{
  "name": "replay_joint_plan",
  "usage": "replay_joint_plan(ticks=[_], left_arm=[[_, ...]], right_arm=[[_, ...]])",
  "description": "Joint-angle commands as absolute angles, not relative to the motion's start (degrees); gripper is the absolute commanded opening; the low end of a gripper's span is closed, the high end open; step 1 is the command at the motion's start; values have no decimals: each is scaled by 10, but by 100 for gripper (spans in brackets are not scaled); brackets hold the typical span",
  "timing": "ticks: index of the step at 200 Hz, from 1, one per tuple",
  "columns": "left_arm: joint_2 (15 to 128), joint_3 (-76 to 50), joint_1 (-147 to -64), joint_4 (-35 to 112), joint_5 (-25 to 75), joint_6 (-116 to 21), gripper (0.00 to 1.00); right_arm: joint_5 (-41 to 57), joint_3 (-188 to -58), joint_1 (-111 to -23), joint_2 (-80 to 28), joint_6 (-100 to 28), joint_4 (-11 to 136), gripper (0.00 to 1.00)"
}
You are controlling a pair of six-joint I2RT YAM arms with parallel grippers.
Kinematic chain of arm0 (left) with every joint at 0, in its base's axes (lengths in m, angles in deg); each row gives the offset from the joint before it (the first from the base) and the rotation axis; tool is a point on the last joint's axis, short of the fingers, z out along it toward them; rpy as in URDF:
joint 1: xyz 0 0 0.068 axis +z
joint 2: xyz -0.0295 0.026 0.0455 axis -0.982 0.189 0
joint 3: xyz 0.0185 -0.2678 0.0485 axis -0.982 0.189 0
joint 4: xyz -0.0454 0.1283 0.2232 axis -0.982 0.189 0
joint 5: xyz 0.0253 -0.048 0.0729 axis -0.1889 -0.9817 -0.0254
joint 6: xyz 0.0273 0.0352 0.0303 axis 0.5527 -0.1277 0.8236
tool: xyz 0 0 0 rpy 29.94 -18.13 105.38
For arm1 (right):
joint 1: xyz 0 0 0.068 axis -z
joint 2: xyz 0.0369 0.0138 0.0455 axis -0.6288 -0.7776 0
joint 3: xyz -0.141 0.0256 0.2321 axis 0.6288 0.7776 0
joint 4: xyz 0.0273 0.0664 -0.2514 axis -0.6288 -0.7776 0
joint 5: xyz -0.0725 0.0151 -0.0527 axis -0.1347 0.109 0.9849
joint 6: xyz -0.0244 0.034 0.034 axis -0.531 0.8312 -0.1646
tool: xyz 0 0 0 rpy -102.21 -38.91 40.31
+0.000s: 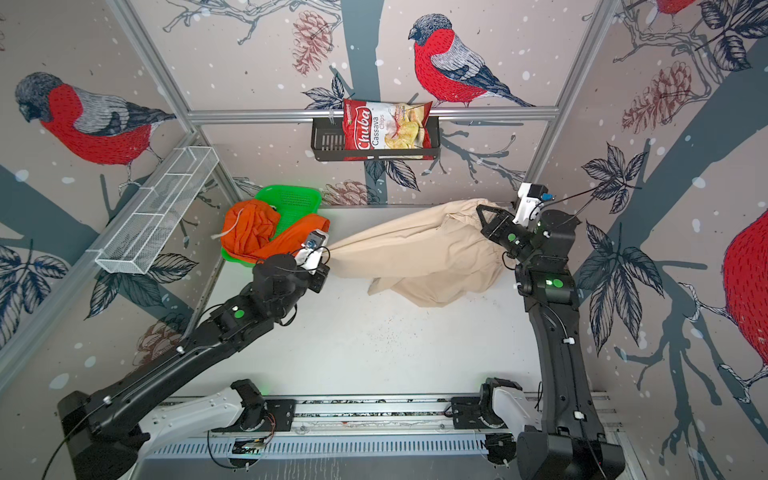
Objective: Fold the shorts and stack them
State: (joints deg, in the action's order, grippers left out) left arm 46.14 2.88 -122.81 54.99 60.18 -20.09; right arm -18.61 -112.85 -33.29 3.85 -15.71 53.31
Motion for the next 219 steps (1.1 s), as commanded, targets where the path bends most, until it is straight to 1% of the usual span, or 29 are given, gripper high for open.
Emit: replay_joint_plan(ticks=[1,52,95,123,151,167,180,196,219], left_arm=[[441,-31,-1227,693,674,-190,0],[399,-170,-1227,855,683,-200,0],[393,-248,-1228,913,736,-173,0],[397,-238,-1227,882,733,-151,0],[413,-190,-1220,777,746,-92,0],[449,-199,-1189,753,690,-88,0],[483,-209,-1156,736,645,-85,0],[529,-217,-1122,706,613,-74,0],[601,-261,-1072,681,564,-57,0]], right_arm=[[-233,-1143,-328,67,-150,574,4],[-269,-1234,-327,123,-181,469,2],[-295,-1312,-327,136,-192,382,2],[-299,-1294,-328,132,-171,409,1],[-287,-1254,-331,107,-152,471,1],[-274,-1238,-354,76,-149,508,0],[-243,-1245,-392,42,-174,511,1],[-211,-1266,-436,-8,-204,516,1],[-213,-1283,-455,-94,-193,584,0]])
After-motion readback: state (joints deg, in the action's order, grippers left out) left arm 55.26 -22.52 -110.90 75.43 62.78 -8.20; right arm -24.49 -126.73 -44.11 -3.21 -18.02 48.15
